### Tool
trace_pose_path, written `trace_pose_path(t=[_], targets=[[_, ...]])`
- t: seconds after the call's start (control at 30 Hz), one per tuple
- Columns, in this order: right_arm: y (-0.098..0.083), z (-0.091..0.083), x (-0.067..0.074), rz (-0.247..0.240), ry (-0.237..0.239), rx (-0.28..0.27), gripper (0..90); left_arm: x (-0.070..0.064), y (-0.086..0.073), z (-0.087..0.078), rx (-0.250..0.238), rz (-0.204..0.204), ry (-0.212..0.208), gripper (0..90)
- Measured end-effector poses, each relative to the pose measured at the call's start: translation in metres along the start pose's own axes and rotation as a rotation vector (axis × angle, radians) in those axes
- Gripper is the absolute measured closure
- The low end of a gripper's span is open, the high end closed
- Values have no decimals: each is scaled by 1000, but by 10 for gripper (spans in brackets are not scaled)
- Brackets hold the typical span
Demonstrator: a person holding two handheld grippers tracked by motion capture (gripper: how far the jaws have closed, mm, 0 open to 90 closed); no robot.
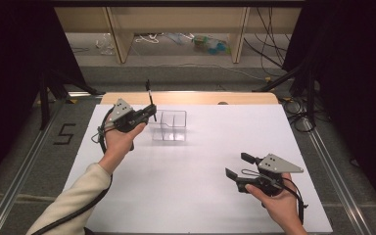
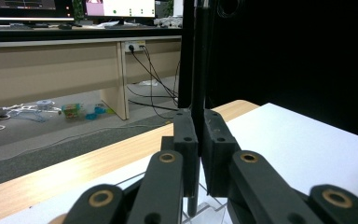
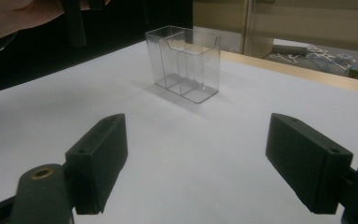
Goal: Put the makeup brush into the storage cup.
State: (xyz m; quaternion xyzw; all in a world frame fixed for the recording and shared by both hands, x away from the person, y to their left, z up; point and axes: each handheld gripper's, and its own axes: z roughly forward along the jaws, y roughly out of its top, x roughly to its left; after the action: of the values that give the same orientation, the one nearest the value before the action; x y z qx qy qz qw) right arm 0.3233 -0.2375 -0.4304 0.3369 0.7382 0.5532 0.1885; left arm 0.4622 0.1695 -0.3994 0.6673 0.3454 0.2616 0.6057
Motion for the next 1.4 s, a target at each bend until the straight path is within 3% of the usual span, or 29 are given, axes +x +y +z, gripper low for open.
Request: trace_pose_path(t=[1.4], targets=[[0,0,0,0,3,3,217,7,-2,14,19,18,15,852]])
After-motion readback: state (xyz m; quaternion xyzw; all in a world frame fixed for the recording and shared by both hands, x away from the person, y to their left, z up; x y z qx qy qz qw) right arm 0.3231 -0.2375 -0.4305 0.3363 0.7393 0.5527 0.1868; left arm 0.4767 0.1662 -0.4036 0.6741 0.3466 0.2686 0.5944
